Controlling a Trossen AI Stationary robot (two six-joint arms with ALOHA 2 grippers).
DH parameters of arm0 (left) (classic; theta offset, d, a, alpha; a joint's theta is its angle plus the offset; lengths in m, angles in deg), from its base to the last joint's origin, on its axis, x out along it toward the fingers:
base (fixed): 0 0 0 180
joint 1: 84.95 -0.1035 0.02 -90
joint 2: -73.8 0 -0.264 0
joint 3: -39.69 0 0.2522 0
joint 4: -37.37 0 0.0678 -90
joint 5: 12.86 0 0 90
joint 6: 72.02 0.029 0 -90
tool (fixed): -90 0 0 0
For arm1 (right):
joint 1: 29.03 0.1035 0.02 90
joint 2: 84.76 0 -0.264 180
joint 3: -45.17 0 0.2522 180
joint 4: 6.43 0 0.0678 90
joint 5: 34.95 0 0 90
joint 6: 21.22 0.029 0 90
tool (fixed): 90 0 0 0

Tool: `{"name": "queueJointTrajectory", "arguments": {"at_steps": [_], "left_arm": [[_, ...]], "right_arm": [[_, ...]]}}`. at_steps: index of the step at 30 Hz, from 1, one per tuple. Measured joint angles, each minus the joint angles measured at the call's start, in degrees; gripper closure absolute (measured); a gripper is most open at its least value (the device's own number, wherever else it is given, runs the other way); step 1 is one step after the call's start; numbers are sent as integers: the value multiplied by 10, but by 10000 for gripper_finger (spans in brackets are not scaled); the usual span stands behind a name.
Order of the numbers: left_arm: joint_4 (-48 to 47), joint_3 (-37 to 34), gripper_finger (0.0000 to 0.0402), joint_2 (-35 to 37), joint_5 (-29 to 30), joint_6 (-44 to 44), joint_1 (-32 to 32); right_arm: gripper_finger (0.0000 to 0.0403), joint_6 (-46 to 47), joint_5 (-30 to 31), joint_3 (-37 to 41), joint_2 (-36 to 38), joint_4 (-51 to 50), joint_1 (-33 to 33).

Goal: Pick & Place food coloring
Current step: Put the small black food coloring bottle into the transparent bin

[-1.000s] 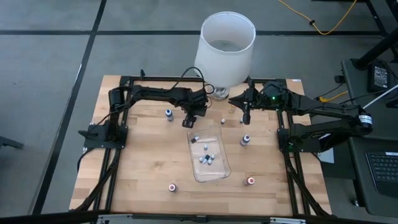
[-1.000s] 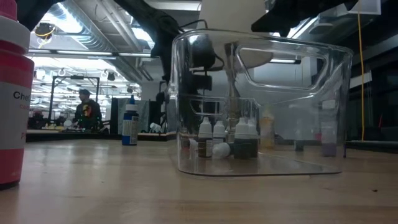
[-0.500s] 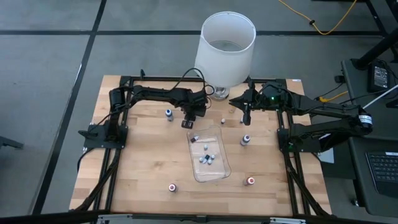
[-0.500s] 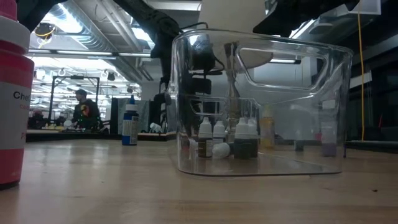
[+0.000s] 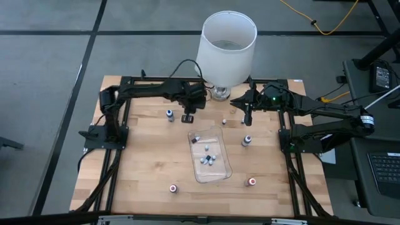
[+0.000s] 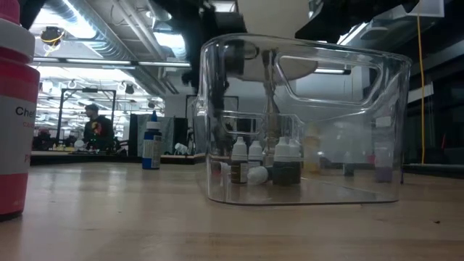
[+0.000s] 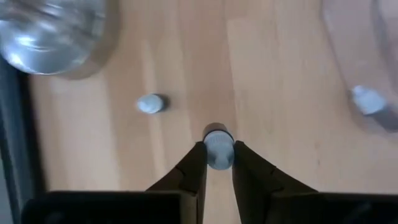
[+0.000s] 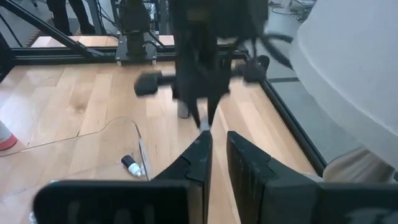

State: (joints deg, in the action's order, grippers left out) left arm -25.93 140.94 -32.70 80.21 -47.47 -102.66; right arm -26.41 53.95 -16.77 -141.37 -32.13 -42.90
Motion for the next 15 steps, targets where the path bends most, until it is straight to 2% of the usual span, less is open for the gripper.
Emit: {"name": "queueJointTrajectory", "arguments": {"at_steps": [5, 9, 15], "left_arm": [[-40, 26, 350, 88, -16, -69, 17], [-60, 25, 350, 145, -9, -106, 55], [-59, 25, 350, 165, -3, -190, 119]], "right_arm": [[350, 0, 0, 0, 0, -3, 0], [350, 0, 0, 0, 0, -5, 0], [350, 0, 0, 0, 0, -5, 0]]}}
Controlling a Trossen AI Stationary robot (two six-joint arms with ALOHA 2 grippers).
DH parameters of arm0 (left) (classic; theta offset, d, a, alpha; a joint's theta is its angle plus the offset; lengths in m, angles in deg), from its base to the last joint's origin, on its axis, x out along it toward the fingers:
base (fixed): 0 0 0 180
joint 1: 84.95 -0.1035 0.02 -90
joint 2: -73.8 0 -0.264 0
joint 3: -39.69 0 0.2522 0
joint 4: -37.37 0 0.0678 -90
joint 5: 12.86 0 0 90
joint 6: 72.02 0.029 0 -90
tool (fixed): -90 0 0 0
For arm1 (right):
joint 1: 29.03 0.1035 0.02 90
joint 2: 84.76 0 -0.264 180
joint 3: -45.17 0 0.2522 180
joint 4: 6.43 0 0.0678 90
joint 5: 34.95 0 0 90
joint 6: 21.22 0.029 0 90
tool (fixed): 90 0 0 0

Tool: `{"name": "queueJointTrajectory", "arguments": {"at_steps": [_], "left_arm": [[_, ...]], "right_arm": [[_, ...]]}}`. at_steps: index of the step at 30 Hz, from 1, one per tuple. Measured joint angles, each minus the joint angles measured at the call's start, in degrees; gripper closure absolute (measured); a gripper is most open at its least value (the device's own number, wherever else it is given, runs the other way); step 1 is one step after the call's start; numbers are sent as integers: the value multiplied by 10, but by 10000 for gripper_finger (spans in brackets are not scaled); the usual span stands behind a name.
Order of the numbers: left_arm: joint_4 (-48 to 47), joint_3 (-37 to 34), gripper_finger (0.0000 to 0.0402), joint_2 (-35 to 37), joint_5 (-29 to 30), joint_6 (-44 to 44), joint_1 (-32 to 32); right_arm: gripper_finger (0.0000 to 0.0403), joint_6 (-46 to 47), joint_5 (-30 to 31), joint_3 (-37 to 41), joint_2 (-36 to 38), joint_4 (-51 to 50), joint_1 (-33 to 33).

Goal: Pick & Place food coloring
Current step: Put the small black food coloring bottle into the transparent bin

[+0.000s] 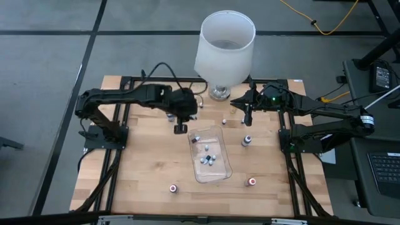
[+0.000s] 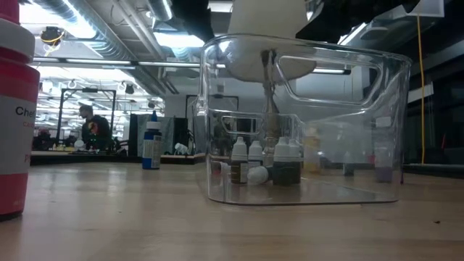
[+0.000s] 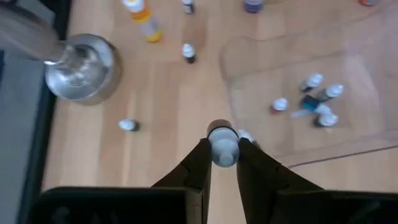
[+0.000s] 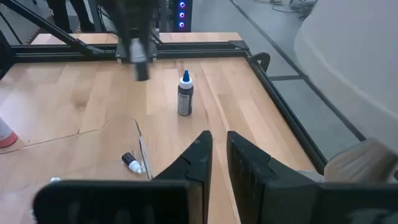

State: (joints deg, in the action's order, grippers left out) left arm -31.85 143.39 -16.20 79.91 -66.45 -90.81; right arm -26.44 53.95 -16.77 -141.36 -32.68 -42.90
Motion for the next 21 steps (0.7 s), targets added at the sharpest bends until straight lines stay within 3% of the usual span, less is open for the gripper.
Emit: {"name": "queueJointTrajectory", "arguments": {"at_steps": [9, 16, 21], "left_arm": [[15, 0, 350, -64, -25, -14, 75], [33, 0, 350, -105, -123, 29, 88], [34, 0, 350, -128, -145, 82, 88]], "right_arm": [[350, 0, 0, 0, 0, -3, 0], [350, -25, 0, 0, 0, -2, 0], [350, -28, 0, 0, 0, -2, 0]]}}
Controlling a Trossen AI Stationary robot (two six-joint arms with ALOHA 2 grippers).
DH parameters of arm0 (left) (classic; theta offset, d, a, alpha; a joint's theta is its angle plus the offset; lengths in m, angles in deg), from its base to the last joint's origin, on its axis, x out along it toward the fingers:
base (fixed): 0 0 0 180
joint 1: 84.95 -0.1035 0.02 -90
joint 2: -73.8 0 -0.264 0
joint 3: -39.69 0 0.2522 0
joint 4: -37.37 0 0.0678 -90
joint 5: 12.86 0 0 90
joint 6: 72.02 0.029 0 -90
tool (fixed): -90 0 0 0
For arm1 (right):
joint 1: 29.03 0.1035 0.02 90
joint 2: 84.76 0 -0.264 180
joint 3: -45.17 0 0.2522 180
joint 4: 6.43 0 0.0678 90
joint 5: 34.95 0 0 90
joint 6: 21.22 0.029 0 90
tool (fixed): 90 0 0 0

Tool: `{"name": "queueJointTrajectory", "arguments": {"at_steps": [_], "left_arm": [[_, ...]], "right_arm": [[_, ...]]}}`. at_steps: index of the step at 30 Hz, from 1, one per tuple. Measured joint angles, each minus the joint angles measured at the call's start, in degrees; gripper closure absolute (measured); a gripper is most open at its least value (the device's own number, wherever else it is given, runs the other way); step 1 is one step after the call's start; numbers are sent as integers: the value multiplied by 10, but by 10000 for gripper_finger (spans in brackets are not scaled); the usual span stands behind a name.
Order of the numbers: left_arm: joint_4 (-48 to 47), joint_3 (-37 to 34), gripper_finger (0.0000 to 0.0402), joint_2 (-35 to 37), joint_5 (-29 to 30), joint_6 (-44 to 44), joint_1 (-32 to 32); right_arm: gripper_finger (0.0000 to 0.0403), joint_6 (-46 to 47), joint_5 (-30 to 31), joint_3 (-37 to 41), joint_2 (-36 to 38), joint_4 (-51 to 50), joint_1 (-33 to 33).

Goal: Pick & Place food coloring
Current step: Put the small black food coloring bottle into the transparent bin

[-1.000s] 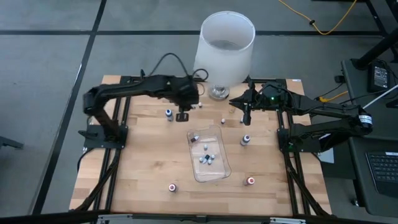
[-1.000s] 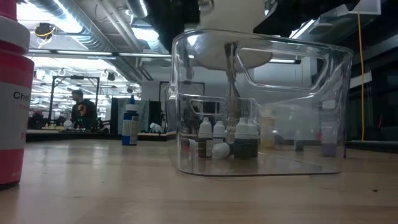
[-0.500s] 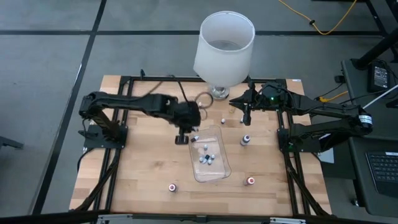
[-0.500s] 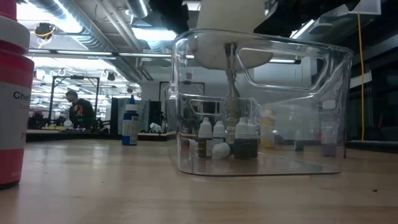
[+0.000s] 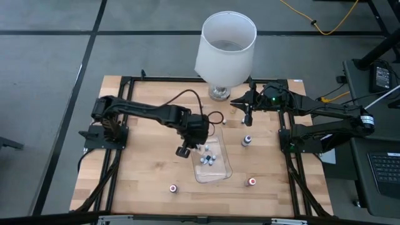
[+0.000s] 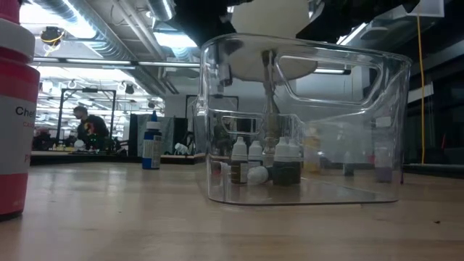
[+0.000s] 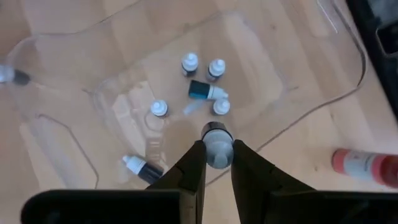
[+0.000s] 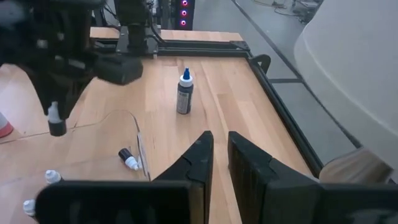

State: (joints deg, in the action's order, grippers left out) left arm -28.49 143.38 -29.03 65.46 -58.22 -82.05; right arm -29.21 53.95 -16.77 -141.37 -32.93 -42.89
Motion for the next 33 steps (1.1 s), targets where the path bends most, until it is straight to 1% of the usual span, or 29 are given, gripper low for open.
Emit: {"name": "queueJointTrajectory", "arguments": {"at_steps": [3, 7, 17, 22, 26, 33], "left_arm": [[14, 0, 350, -18, 4, 11, 1], [34, 0, 350, -45, 41, 19, 0], [54, 0, 350, -123, 47, 20, 5], [59, 0, 349, -138, 58, 20, 12], [64, 0, 346, -137, 67, 24, 16], [61, 0, 320, -137, 63, 20, 19]], "right_arm": [[350, 0, 0, 0, 0, 0, 0], [350, 0, 0, 0, 0, 0, 0], [350, 0, 0, 0, 0, -42, 0], [350, 0, 0, 0, 0, -58, 0], [350, 0, 0, 0, 0, -57, 0], [350, 0, 0, 0, 0, -56, 0]]}}
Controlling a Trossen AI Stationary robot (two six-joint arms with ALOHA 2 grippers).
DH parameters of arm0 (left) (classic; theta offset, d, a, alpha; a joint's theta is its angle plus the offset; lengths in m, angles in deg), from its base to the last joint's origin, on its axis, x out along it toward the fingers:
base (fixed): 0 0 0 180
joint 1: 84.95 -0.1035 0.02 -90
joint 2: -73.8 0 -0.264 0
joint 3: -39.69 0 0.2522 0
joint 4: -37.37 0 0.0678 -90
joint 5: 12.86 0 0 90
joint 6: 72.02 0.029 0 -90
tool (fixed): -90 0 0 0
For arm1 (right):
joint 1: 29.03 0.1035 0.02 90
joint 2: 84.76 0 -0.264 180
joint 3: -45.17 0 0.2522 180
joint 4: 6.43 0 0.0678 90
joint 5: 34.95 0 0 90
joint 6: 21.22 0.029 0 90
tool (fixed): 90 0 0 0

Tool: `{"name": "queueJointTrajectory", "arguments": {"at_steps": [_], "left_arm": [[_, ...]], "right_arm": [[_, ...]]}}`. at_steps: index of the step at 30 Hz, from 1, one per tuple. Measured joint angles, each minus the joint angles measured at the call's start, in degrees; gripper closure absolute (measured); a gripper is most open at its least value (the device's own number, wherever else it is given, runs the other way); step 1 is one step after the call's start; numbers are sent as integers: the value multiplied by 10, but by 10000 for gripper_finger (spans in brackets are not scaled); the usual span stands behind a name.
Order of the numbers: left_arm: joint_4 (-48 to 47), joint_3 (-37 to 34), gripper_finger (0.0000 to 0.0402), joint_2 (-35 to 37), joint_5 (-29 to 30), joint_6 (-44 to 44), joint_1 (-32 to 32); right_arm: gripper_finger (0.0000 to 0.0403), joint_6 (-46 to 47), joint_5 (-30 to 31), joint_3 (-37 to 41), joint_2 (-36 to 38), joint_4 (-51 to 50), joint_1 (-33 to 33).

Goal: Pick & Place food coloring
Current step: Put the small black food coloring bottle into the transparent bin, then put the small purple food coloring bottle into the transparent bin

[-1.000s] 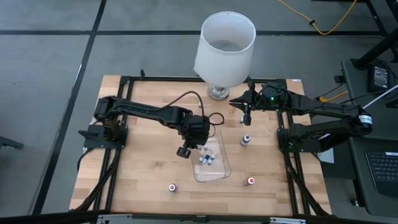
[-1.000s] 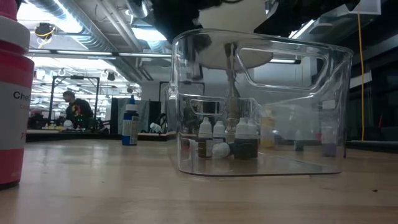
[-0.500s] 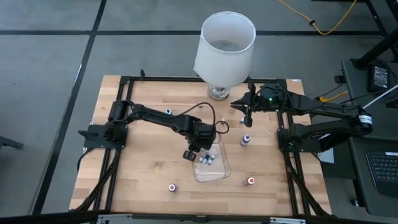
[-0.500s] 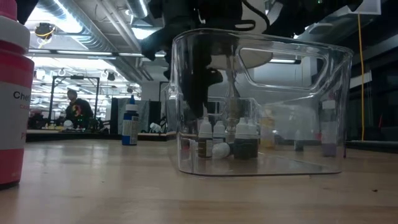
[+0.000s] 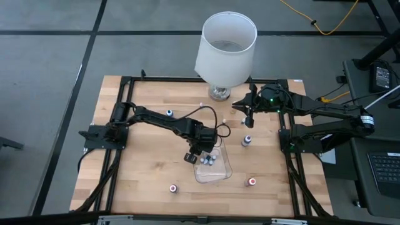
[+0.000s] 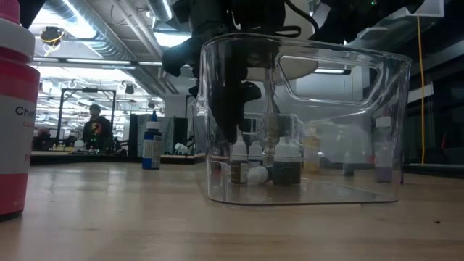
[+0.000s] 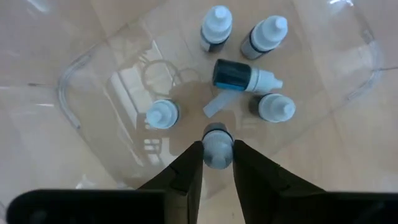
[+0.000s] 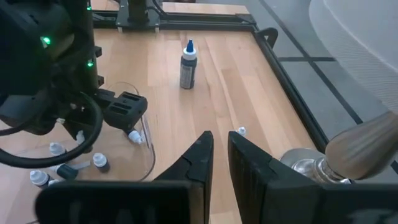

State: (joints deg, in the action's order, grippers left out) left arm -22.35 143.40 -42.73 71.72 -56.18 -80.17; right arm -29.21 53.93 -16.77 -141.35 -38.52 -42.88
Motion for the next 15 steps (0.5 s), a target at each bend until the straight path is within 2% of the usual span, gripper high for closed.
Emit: {"name": "queueJointTrajectory", "arguments": {"at_steps": [11, 15], "left_arm": [[11, 0, 267, 2, 4, 0, 1], [-2, 9, 259, 33, 18, 3, -3]], "right_arm": [[350, 0, 0, 0, 0, 0, 0], [350, 0, 0, 0, 0, 0, 0]]}}
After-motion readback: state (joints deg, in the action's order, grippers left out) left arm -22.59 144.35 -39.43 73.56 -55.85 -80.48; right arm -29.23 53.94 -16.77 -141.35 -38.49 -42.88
